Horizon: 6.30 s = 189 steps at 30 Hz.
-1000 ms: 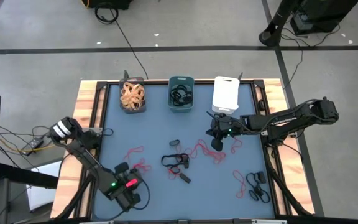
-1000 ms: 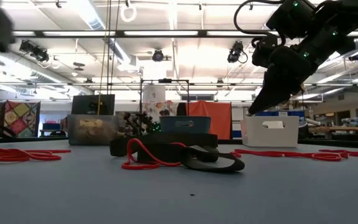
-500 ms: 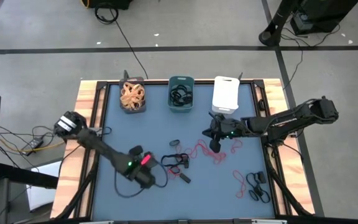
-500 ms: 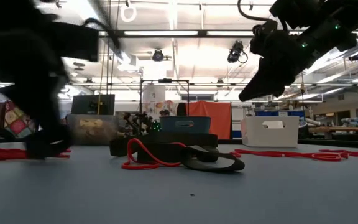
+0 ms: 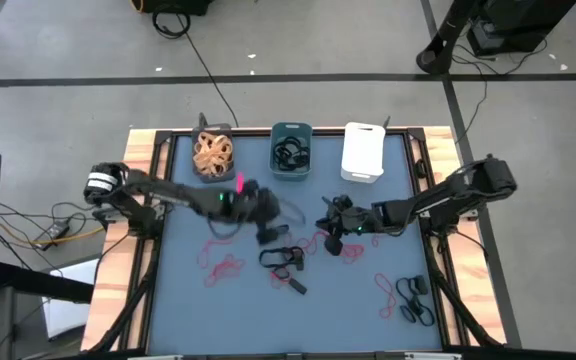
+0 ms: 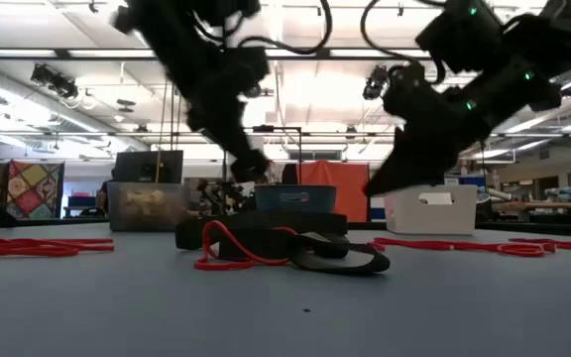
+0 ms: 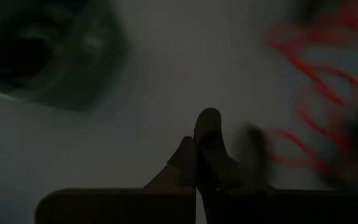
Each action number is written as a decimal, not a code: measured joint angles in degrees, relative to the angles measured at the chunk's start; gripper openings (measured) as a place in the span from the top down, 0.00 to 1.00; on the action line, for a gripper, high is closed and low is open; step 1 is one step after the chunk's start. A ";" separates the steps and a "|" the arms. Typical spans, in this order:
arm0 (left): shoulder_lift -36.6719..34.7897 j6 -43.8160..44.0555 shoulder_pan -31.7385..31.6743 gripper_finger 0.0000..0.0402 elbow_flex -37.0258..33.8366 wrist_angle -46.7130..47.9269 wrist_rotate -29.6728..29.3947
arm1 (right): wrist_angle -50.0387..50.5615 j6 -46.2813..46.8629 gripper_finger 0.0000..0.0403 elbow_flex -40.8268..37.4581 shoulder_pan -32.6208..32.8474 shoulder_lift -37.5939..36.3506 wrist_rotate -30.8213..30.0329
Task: Sort rubber bands into baskets
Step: Put the black rubber band into the blue bin
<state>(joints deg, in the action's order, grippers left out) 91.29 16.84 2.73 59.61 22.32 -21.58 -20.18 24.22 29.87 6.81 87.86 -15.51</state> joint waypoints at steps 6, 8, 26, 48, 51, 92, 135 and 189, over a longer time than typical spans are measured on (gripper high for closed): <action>-0.07 -6.44 -11.81 0.98 0.04 -11.72 0.17 | 1.03 -0.85 0.89 0.14 -0.25 1.45 -0.95; 0.21 -8.65 -14.96 0.98 0.15 -15.23 0.22 | 1.25 -1.27 0.89 0.10 -0.54 0.68 -1.12; 7.94 -10.86 -26.87 0.87 0.07 -36.41 7.37 | 6.74 -5.21 0.81 0.13 -3.94 -6.89 0.54; 8.50 -10.61 -27.85 0.29 -0.45 -30.74 15.01 | -22.67 -10.85 0.54 3.27 -3.88 15.94 3.61; 8.46 -10.68 -26.88 0.31 -1.84 -31.51 17.33 | -22.37 -14.09 0.54 6.08 -3.63 20.23 4.71; -2.58 -15.13 -5.61 0.40 -26.13 -47.02 22.58 | -16.70 -21.80 0.97 15.69 -3.63 23.45 1.64; -2.38 -15.21 -7.01 0.98 -24.23 -52.09 21.50 | -11.12 -26.42 0.74 15.68 0.05 15.44 -6.46; 6.69 -1.62 -27.23 0.50 -5.01 -36.24 27.89 | -3.03 -20.94 0.67 15.69 1.18 17.94 18.07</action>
<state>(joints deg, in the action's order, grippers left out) 97.97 15.22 -24.49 54.61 -13.92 6.31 -23.21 3.28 45.56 7.99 105.80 2.56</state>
